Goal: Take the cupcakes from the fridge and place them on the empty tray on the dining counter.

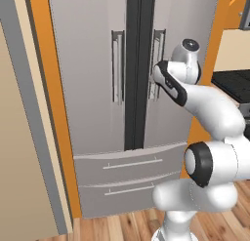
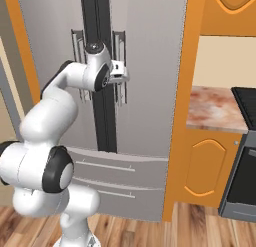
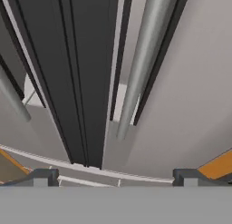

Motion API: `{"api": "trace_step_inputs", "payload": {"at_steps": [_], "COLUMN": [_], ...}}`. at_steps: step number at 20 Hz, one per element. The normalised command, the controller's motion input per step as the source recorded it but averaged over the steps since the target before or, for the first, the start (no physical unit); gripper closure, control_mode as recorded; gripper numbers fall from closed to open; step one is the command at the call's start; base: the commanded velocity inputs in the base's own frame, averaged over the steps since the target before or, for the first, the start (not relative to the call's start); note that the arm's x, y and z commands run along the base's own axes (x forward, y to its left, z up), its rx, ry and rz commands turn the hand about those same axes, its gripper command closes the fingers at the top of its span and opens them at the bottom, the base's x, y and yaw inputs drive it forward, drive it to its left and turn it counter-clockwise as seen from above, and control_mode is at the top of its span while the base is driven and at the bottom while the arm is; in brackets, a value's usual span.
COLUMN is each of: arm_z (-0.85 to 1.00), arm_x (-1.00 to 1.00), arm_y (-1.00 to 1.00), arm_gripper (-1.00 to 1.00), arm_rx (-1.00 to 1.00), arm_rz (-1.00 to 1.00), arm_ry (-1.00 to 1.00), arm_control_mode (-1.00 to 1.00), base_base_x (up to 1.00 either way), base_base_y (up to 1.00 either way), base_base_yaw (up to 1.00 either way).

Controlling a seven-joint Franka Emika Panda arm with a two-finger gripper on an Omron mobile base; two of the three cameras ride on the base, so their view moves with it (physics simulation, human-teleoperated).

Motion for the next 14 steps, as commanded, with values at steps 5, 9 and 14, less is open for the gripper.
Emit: {"api": "trace_step_inputs", "payload": {"at_steps": [5,9,14], "arm_z": [-0.03,-0.12,-0.19], "arm_x": [0.72,0.8,0.77], "arm_y": [-0.01,0.0,0.0], "arm_gripper": [-1.0,-1.0,-1.0], "arm_rx": [0.0,0.0,0.0], "arm_rz": [0.0,0.0,0.0], "arm_ry": [0.0,0.0,0.0], "arm_control_mode": [-1.0,-1.0,-1.0], "base_base_x": [0.0,0.0,0.0], "base_base_y": [0.0,0.0,0.0], "base_base_yaw": [0.0,0.0,0.0]}}
